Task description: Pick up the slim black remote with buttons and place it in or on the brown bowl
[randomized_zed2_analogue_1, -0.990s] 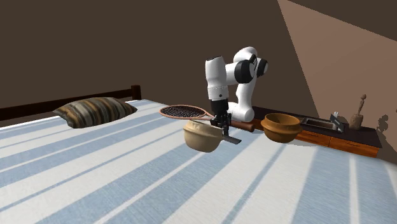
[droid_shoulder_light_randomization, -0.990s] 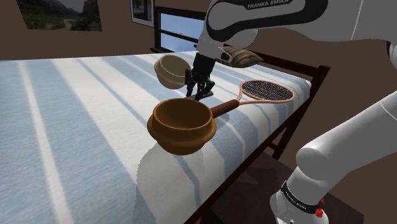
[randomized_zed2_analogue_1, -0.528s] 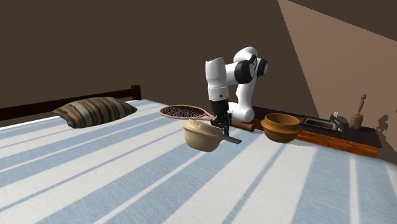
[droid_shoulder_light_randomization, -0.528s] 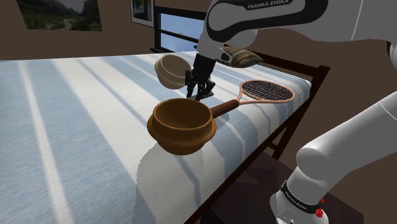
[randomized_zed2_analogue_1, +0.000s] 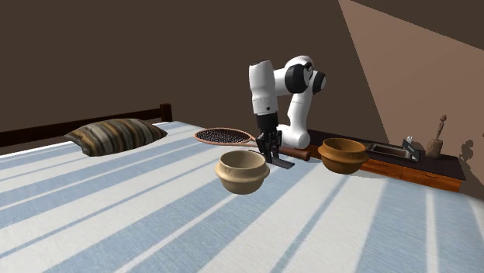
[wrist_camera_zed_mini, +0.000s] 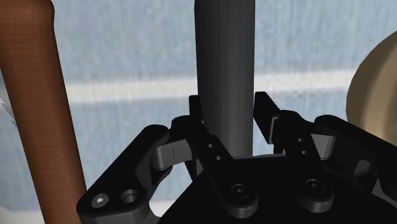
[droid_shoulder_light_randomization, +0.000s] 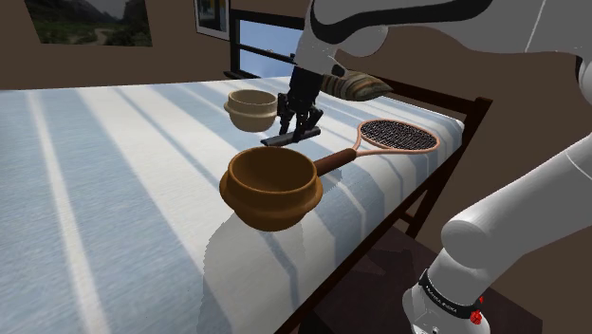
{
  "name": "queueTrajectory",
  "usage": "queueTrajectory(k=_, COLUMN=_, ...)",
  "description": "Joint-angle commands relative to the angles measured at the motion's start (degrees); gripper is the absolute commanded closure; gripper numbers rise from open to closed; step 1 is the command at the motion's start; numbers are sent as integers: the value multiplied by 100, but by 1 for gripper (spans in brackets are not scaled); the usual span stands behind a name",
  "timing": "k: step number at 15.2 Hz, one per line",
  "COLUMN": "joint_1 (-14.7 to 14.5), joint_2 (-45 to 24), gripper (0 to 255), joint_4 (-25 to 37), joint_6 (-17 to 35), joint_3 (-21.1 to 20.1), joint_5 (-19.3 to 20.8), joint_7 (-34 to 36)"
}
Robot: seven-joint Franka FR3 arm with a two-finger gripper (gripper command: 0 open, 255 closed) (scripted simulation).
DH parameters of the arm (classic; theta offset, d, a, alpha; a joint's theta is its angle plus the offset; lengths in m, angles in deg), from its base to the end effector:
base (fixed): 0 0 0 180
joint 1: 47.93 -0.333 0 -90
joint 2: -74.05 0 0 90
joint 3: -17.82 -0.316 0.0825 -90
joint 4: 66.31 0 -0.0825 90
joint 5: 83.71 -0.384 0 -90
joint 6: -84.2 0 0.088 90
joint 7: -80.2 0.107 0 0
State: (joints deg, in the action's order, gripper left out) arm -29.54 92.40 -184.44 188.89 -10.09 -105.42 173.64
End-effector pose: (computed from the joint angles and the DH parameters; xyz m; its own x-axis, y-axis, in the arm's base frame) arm 0.4633 0.1322 0.5580 0.0056 -0.9747 -0.2236 -0.9995 0.0018 -0.0330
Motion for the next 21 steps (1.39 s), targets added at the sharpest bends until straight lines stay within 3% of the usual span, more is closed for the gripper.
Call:
queueTrajectory(k=1, joint_1=8, joint_2=-1, gripper=255, joint_4=152, joint_6=-150, joint_3=18, joint_5=19, joint_7=35)
queueTrajectory(k=21, joint_1=90, joint_2=-326, gripper=255, joint_4=1971, joint_6=-1616, joint_3=107, joint_5=236, joint_7=453)
